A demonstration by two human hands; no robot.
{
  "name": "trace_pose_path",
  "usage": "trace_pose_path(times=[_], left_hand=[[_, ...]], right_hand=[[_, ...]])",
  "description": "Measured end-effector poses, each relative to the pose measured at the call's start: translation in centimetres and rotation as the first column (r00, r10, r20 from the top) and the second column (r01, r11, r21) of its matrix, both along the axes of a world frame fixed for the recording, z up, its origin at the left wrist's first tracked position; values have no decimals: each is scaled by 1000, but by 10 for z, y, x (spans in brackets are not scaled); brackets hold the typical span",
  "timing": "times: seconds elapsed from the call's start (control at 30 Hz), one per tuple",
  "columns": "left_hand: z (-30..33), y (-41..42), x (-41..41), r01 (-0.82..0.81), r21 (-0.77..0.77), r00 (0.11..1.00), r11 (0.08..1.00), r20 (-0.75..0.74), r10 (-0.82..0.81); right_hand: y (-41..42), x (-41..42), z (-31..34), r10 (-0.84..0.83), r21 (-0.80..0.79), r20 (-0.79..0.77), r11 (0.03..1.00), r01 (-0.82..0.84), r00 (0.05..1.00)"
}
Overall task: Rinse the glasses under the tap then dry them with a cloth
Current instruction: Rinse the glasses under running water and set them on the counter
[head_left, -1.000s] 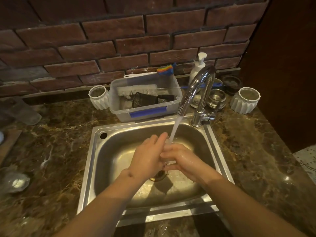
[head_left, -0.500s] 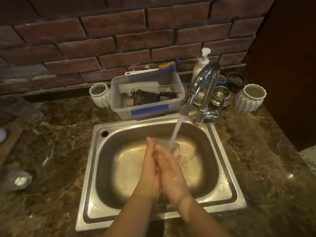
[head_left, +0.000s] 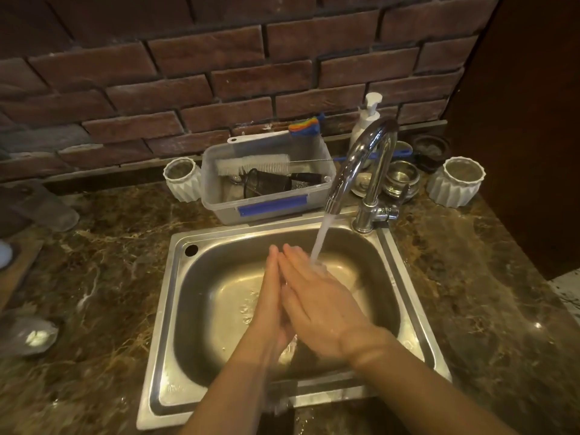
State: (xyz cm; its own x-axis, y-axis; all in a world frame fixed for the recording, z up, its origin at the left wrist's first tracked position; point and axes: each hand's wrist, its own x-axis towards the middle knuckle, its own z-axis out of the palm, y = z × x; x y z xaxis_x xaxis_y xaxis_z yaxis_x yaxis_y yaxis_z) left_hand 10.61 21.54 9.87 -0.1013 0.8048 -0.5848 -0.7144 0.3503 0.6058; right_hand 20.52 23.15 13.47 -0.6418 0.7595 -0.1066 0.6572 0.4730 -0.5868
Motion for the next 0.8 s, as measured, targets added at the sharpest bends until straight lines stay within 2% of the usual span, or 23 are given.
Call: trace_pose_path(times=[0.1, 0.27, 0.33, 0.4, 0.47, 0.53, 0.67, 0.8], left_hand=[[-11, -1, 10, -44, 7, 999, 999, 4, 44], [-16, 14, -10, -35, -56, 995, 998, -94, 29], [-20, 12, 6, -51, -53, 987, 997, -156, 42], [-19, 8, 18, -82, -94, 993, 992, -95, 73], [-13, 12, 2, -76, -149, 997, 986, -4, 76], [-14, 17, -15, -63, -206, 997, 976, 25, 70], [-11, 8, -9, 72, -272, 993, 960, 113, -42], [2, 18, 5, 155, -192, 987, 969, -4, -159]], right_hand=[[8, -2, 1, -112, -170, -70, 980, 99, 991], [-24, 1, -3, -69, -115, -14, 991, 67, 997], [-2, -6, -6, -175, -174, -68, 971, 161, 982], [18, -11, -5, -247, -274, -128, 939, 205, 961], [11, -4, -11, -172, -301, -103, 944, 134, 980], [-2, 9, -12, -119, -341, -93, 937, 80, 989], [19, 10, -18, -177, -262, -118, 955, 141, 977], [22, 16, -26, -277, -48, -3, 960, 277, 961]])
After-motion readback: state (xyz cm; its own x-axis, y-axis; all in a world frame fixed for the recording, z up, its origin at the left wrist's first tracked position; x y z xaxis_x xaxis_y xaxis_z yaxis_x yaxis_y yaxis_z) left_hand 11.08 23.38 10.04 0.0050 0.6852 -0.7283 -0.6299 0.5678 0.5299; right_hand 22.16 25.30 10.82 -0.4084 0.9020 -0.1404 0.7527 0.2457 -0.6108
